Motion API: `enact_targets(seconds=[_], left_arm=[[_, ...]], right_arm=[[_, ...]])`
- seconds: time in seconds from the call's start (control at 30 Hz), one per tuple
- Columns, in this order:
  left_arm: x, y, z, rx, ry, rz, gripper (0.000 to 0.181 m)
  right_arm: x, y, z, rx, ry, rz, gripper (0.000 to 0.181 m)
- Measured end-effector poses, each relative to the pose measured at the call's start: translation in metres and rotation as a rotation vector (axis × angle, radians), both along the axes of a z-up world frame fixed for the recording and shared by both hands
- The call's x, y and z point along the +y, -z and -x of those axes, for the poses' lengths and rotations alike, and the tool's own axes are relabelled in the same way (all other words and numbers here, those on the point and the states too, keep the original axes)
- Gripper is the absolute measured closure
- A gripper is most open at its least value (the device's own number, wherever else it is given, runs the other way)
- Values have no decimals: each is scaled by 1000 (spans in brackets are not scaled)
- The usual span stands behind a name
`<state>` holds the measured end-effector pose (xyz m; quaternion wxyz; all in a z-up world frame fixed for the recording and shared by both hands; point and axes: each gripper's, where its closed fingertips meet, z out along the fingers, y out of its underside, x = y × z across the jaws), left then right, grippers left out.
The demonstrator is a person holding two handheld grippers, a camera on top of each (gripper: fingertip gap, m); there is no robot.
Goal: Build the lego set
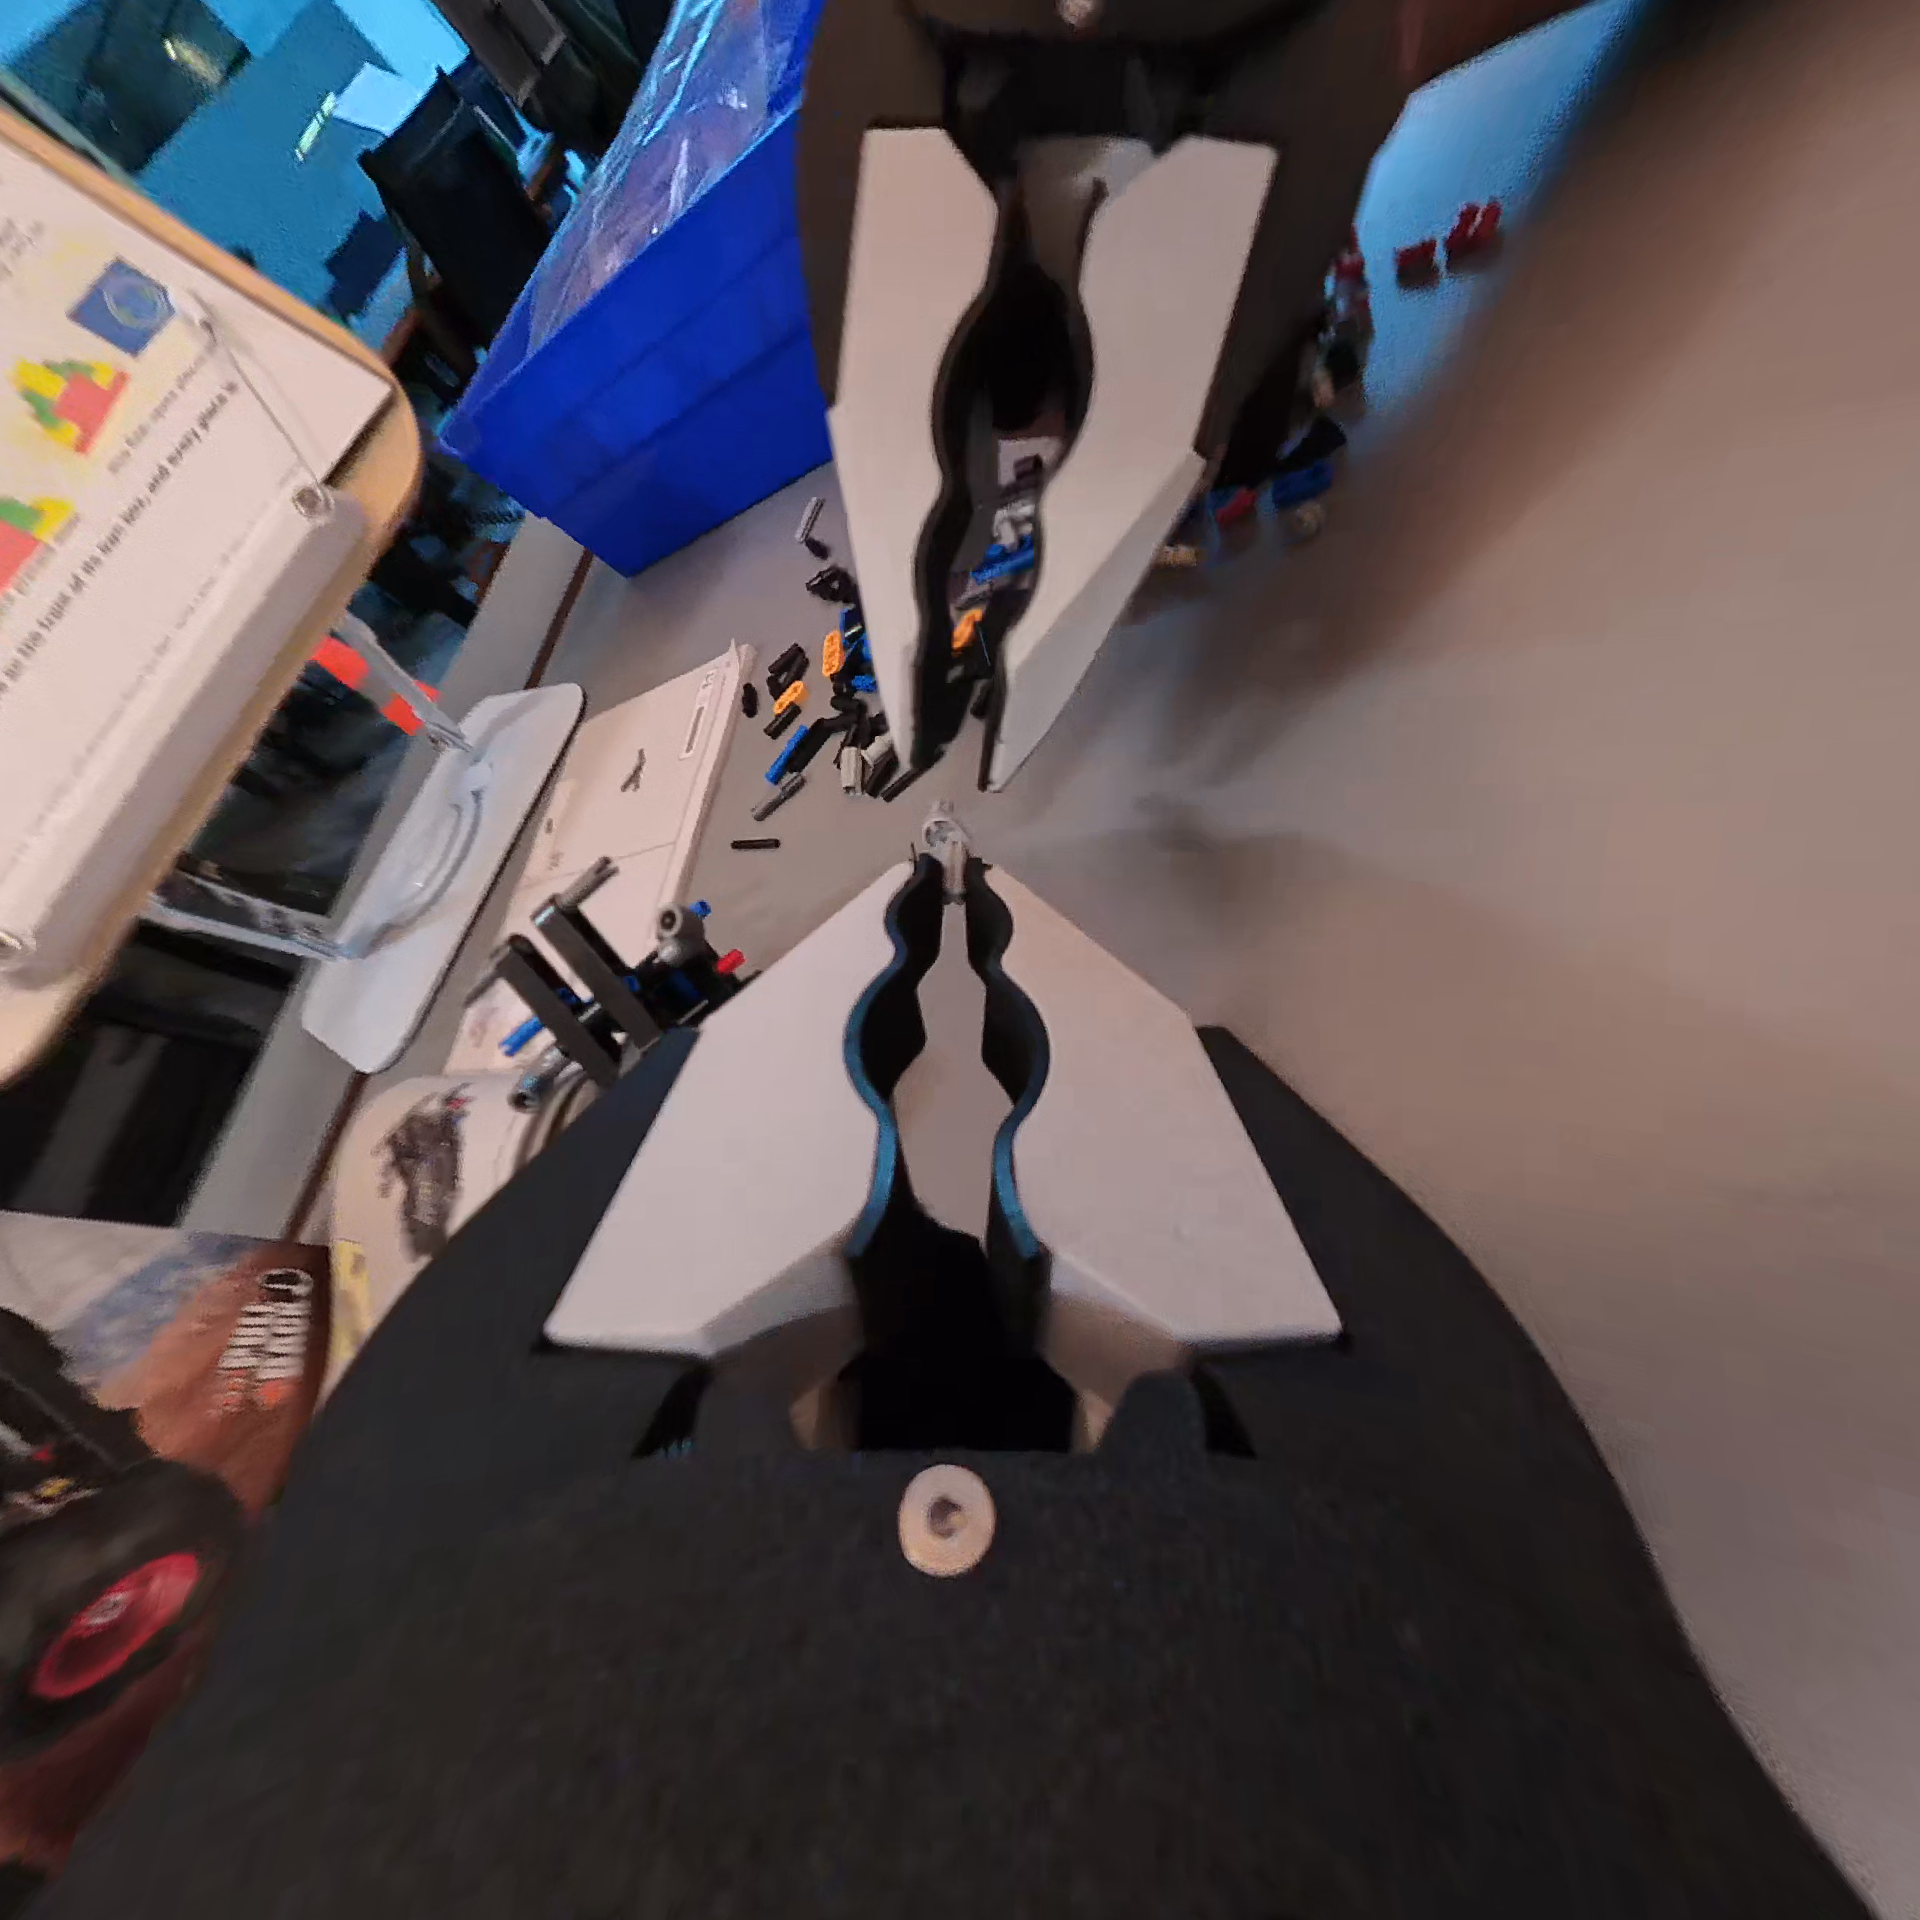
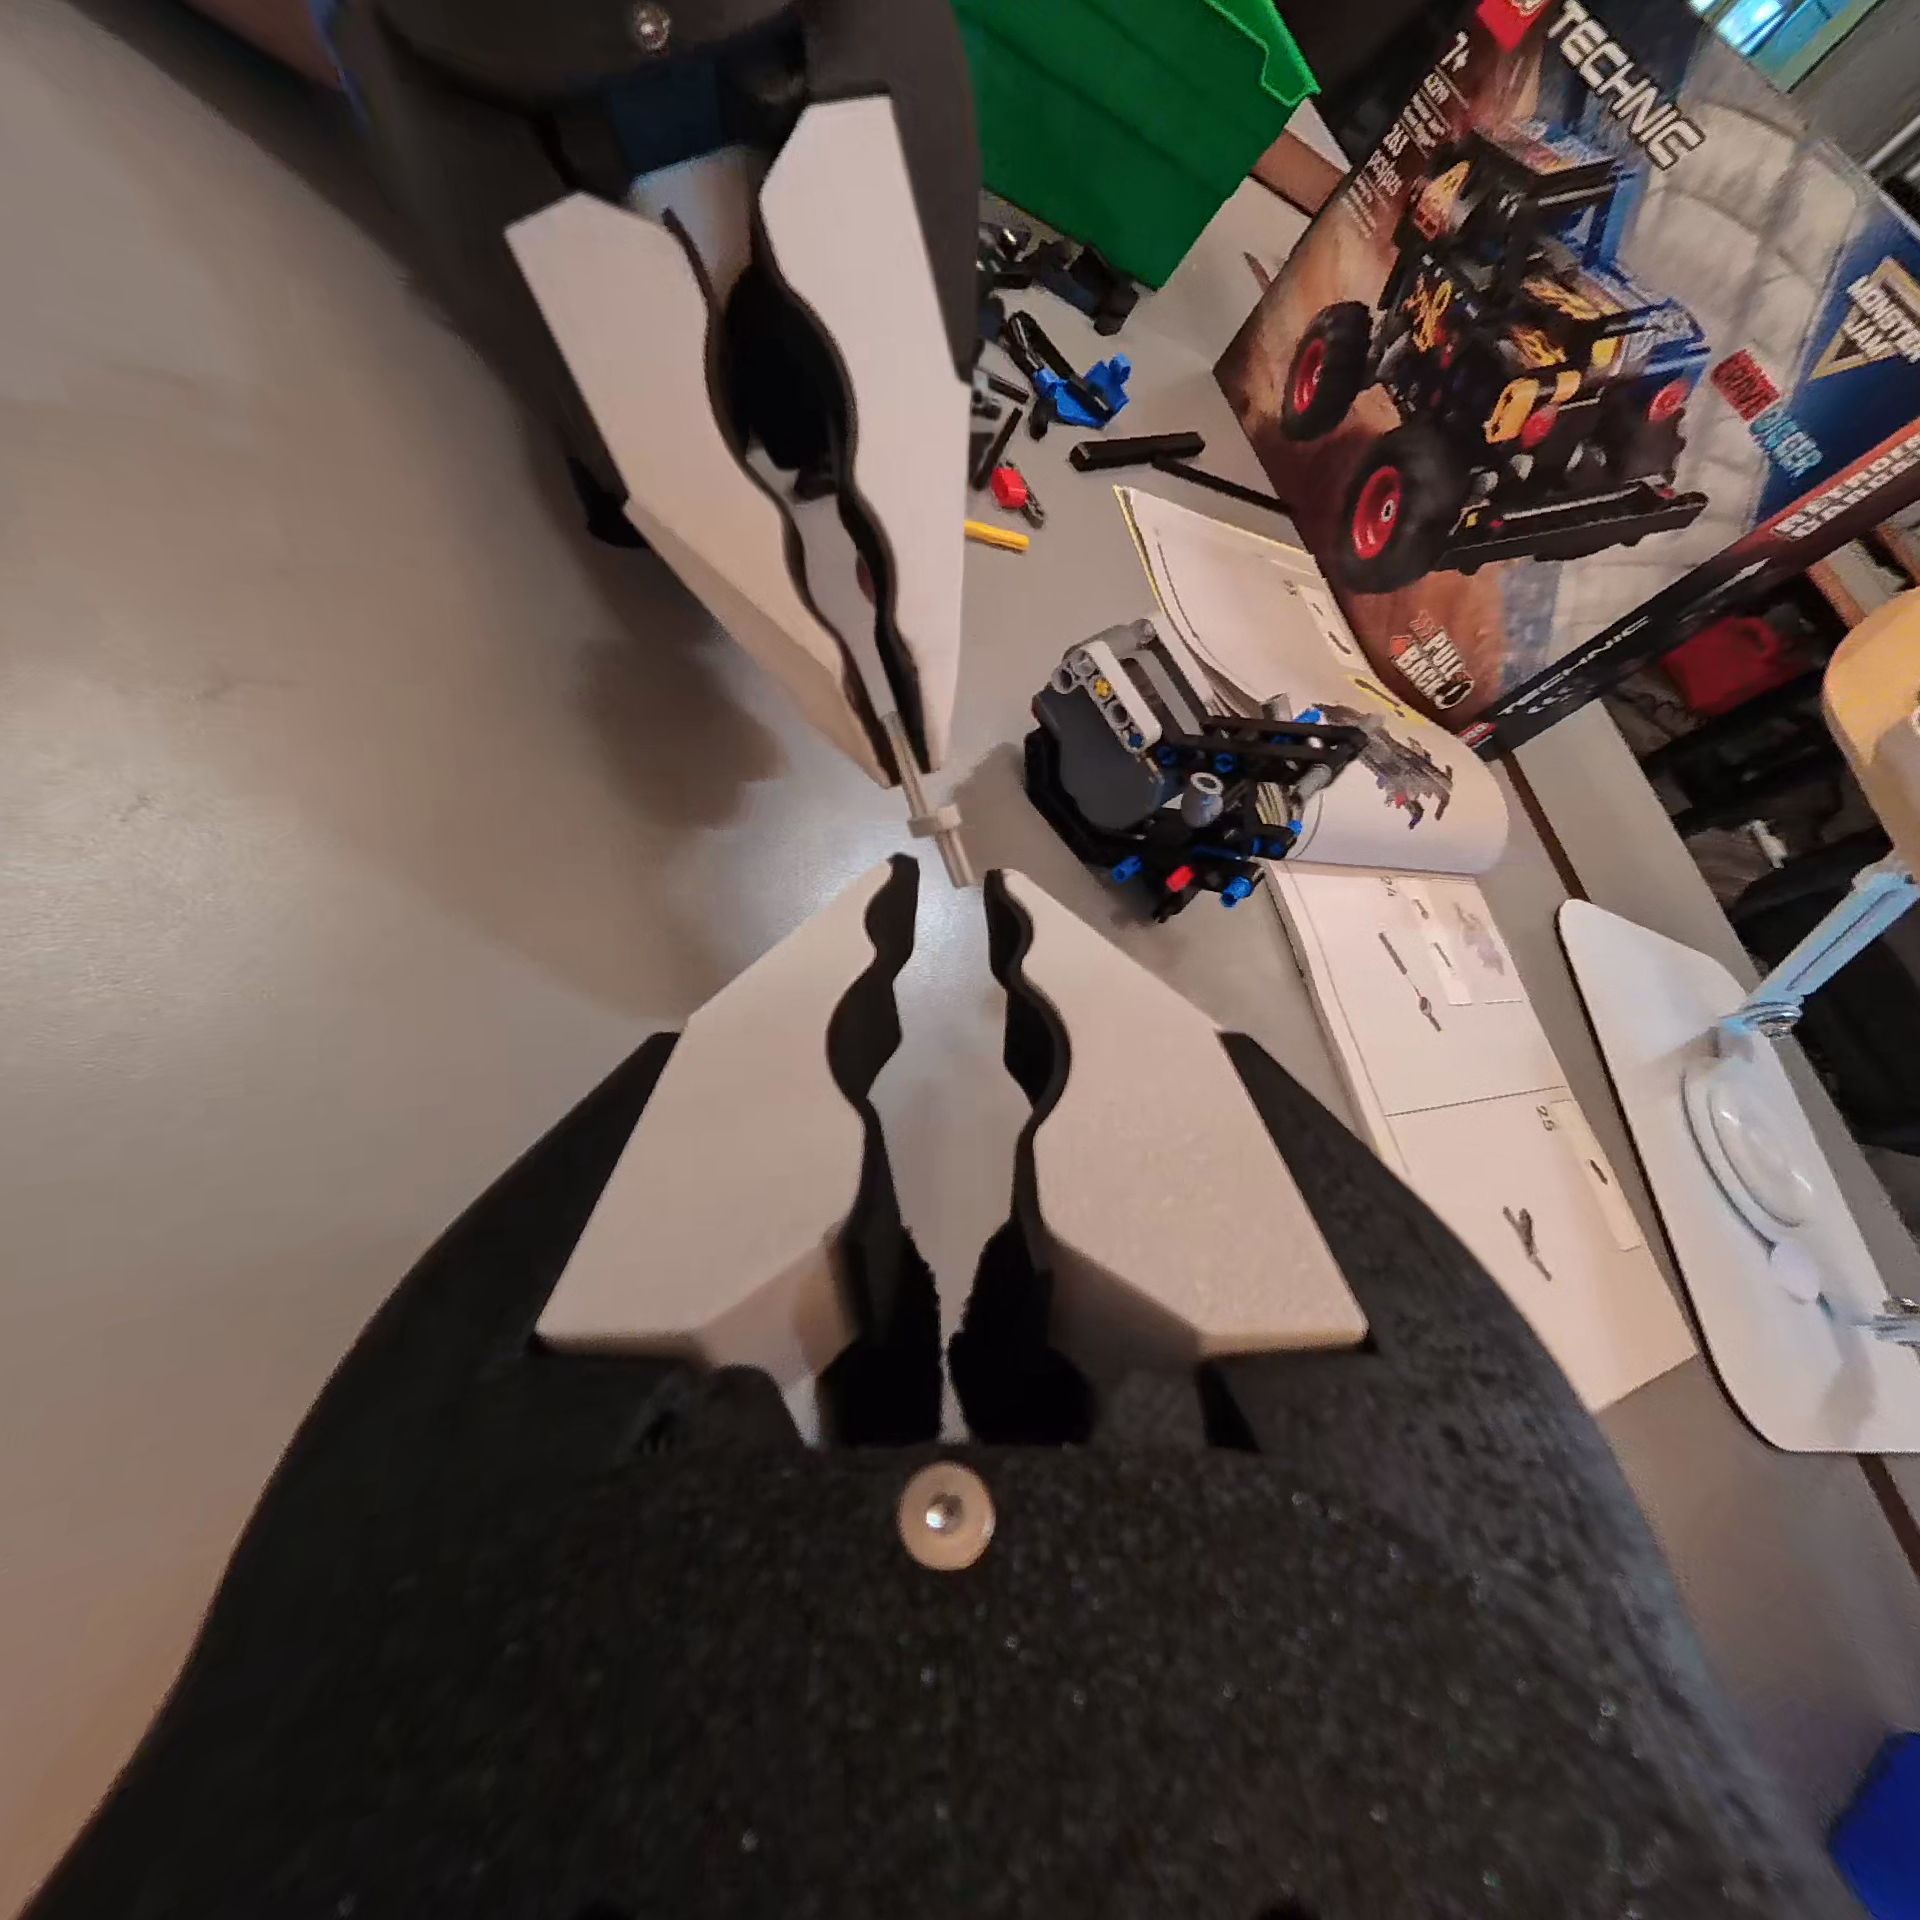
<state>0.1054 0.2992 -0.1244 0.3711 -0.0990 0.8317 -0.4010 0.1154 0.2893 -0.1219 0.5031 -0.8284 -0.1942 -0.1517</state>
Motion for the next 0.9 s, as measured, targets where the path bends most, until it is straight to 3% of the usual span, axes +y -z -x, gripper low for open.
enact_targets(seconds=[0.03, 0.2, 0.43, 0.73, 0.9], left_arm=[[0, 2, 1, -37, 6, -48, 179], [-5, 12, 6, -175, 33, -233, 178], [-4, 14, 5, -165, 30, -240, 178], [-1, 17, -2, 51, -49, -47, 178], [-2, 23, -2, 199, -54, 57, 177]], right_arm=[[1, 1, 1, 9, -4, 5, 168], [2, 14, 8, -72, -39, 66, 169], [2, 17, 11, -181, -50, 82, 173], [5, 19, 2, -483, -5, 89, 178], [5, 28, -1, -553, 16, 152, 179]])
